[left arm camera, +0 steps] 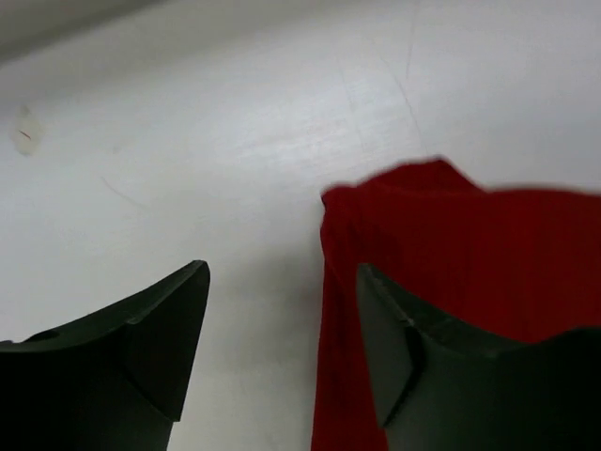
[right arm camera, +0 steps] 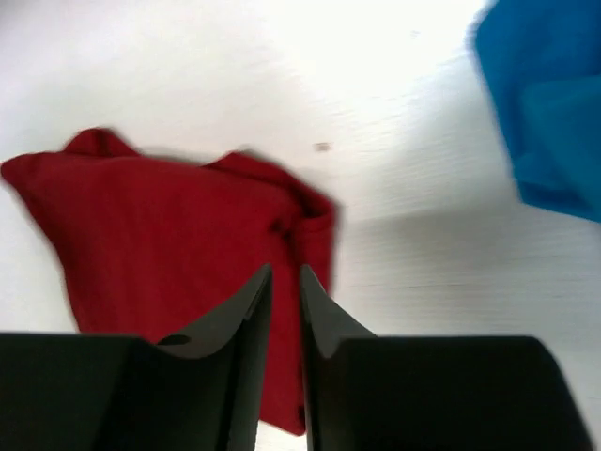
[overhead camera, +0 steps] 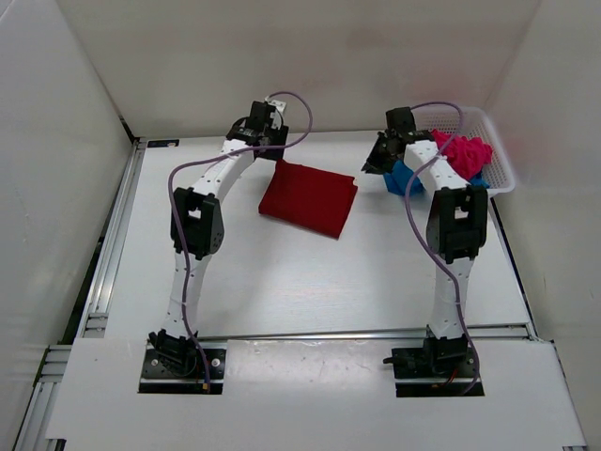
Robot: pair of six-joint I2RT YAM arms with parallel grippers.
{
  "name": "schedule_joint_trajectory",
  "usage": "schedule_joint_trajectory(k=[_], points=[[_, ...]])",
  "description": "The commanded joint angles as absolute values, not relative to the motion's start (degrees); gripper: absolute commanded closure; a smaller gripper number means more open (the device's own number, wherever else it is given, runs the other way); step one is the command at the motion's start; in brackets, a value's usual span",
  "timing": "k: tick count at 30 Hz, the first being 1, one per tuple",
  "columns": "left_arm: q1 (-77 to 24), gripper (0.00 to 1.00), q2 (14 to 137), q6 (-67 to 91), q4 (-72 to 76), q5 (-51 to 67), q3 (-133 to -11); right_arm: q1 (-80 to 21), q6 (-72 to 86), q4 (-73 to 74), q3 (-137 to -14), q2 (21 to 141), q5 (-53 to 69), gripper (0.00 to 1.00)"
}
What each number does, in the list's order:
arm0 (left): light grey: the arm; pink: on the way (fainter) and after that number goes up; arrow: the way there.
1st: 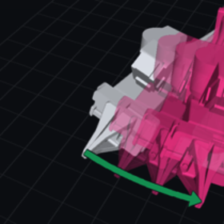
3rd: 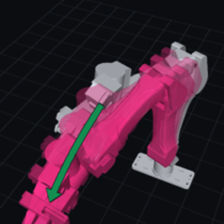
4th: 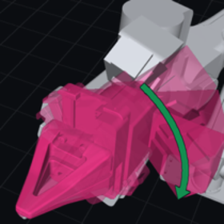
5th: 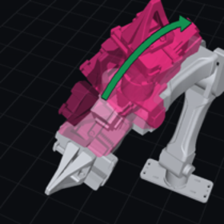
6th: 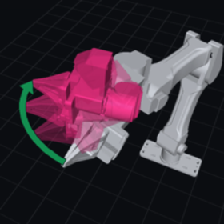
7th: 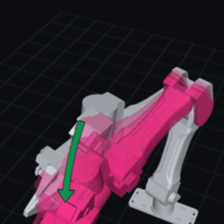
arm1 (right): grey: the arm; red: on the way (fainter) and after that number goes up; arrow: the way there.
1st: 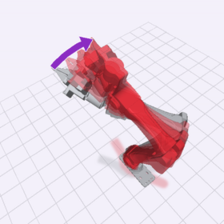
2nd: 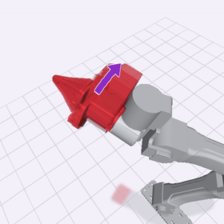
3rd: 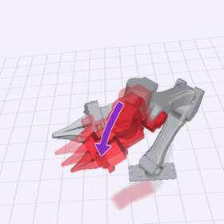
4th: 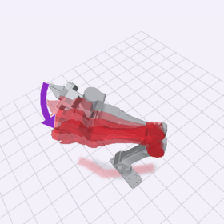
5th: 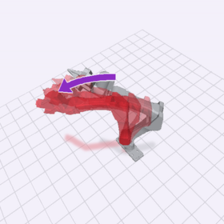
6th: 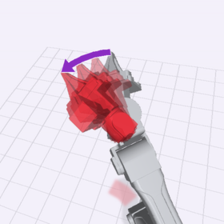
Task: Fold and stack the t-shirts
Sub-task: Fold the long partially folded tshirt into a neat square
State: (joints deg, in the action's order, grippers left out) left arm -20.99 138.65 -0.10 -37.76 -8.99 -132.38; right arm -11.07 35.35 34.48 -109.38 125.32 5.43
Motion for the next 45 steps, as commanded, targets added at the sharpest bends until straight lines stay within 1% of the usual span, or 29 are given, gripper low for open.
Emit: schedule_joint_trajectory(k=[1,2,3,5,7,8,9,10,11,12,14,18,20,23,24,26,27,28,29,30,31,32,34,35,36,39,42,45], points=[[-21.3,0.33,131.6,0.0,-37.4,0.7,-125.3,-14.7,34.8,30.2,-109.1,122.9,7.4,0.85],[-21.8,0.37,131.6,0.0,-37.4,1.7,-124.3,-14.7,37.2,30.2,-109.1,125.0,8.9,0.92],[-22.3,0.41,132.4,0.0,-37.4,1.7,-123.8,-14.7,38.5,29.4,-109.8,126.2,11.7,0.94],[-23.0,0.41,134.1,0.0,-37.4,1.7,-124.3,-15.2,41.1,28.8,-111.2,130.0,13.2,0.95],[-23.0,0.37,136.9,0.0,-37.4,1.1,-126.7,-15.2,42.4,28.8,-112.7,132.1,13.2,0.96],[-23.0,0.34,137.8,0.0,-37.4,1.1,-127.6,-15.2,43.7,28.8,-113.5,133.9,12.4,0.98],[-23.0,0.34,138.7,0.0,-37.4,0.5,-128.6,-15.2,43.7,28.8,-113.6,134.6,12.4,0.98],[-23.0,0.31,140.5,0.0,-37.4,-0.2,-130.6,-15.2,44.4,28.8,-114.3,136.0,11.5,0.98],[-23.0,0.30,141.8,0.0,-37.4,-1.5,-131.9,-15.2,44.4,28.8,-115.4,136.6,11.0,0.99],[-23.0,0.28,143.0,0.0,-37.4,-5.3,-133.4,-15.2,44.4,29.4,-115.9,137.1,10.1,0.99],[-23.0,0.27,146.1,0.0,-37.4,-9.2,-136.7,-15.2,44.4,29.9,-117.3,137.9,7.1,0.99],[-22.5,0.27,146.9,0.0,-37.4,-11.7,-136.0,-14.0,44.4,30.5,-120.0,140.1,6.3,0.99],[-22.0,0.20,144.9,0.0,-37.4,-12.4,-133.8,-13.3,44.4,31.8,-124.7,142.5,7.6,0.99],[-22.0,0.03,141.6,0.0,-37.4,-13.0,-131.9,-12.7,42.3,33.6,-129.5,144.7,8.8,0.99],[-21.4,0.00,138.7,0.0,-37.4,-12.3,-130.9,-12.7,41.8,33.6,-130.2,144.8,8.8,0.97],[-21.4,0.00,135.8,0.0,-37.4,-10.4,-130.1,-12.7,40.1,33.6,-130.3,142.9,8.8,0.92],[-20.7,0.00,132.8,0.0,-37.4,-9.2,-128.6,-12.7,38.5,33.6,-129.3,141.1,8.8,0.85],[-20.2,0.00,131.5,0.0,-37.4,-9.1,-127.9,-12.7,38.5,33.6,-128.7,139.9,8.8,0.85],[-19.5,0.00,130.2,0.0,-37.4,-6.9,-127.0,-12.7,36.9,34.7,-127.8,138.6,8.8,0.71],[-19.5,0.00,129.0,0.0,-37.4,-5.6,-126.0,-12.7,36.3,35.4,-126.7,137.0,8.8,0.62],[-18.6,0.00,126.9,0.0,-37.4,-2.7,-123.8,-12.7,35.8,35.9,-122.5,133.4,8.8,0.51],[-17.2,0.00,125.2,0.0,-37.4,-1.2,-121.5,-12.7,35.8,35.9,-116.7,129.5,9.4,0.47],[-15.5,0.00,124.0,0.0,-37.9,3.1,-119.5,-12.7,35.2,35.9,-111.0,126.3,10.5,0.41],[-14.7,0.00,124.0,0.0,-37.9,5.8,-118.3,-12.7,35.2,35.9,-108.5,125.1,10.5,0.36],[-13.5,0.00,123.4,0.0,-38.5,10.9,-116.0,-12.7,35.2,35.9,-104.2,123.3,12.5,0.36],[-13.4,0.00,124.6,0.0,-40.3,16.0,-113.6,-12.7,34.5,35.9,-100.7,123.3,16.2,0.36],[-13.4,0.00,129.0,0.0,-44.7,16.9,-115.0,-13.8,34.5,35.9,-100.7,125.9,19.5,0.35],[-14.0,0.00,133.1,0.0,-47.0,18.1,-117.0,-14.4,35.6,35.9,-100.7,127.6,20.1,0.35]])
